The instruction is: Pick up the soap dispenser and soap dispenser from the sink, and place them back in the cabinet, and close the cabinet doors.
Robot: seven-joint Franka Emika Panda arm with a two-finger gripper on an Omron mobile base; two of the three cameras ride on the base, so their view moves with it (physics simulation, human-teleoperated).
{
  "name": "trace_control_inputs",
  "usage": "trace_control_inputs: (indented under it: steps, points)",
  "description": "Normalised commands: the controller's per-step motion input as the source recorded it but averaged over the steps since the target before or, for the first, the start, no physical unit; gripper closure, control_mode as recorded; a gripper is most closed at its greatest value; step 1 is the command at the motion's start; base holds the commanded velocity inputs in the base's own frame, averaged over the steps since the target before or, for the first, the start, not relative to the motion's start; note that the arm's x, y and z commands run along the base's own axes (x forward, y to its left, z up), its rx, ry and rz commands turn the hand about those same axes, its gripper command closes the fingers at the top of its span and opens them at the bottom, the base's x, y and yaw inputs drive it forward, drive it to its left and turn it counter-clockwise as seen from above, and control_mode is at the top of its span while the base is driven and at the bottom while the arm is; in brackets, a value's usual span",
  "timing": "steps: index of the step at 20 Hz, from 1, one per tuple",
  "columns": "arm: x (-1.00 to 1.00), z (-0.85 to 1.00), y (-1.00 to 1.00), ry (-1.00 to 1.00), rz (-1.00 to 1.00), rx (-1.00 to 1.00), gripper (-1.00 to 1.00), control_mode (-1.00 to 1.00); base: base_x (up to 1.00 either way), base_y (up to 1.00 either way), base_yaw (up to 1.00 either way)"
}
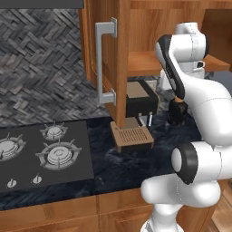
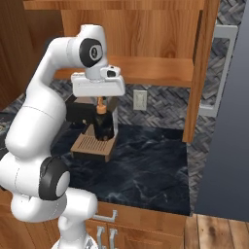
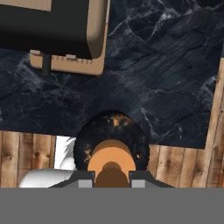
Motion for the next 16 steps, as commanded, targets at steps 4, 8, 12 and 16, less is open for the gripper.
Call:
trace_control_inputs:
  steps: [4,8,12,16]
  points:
    - [0.0,0.26,0.0,-0.01,0.0,0.0,1.0,-1.0,0.0,0.0,0.0]
    - [0.0,0.33,0.0,-0.02,0.0,0.0,1.0,-1.0,0.0,0.0,0.0]
    - [-0.01,0.28,0.0,-0.06,0.0,0.0,1.0,-1.0,0.0,0.0,0.0]
    - [-0.02,0.24,0.0,-0.09,0.0,0.0,1.0,-1.0,0.0,0.0,0.0]
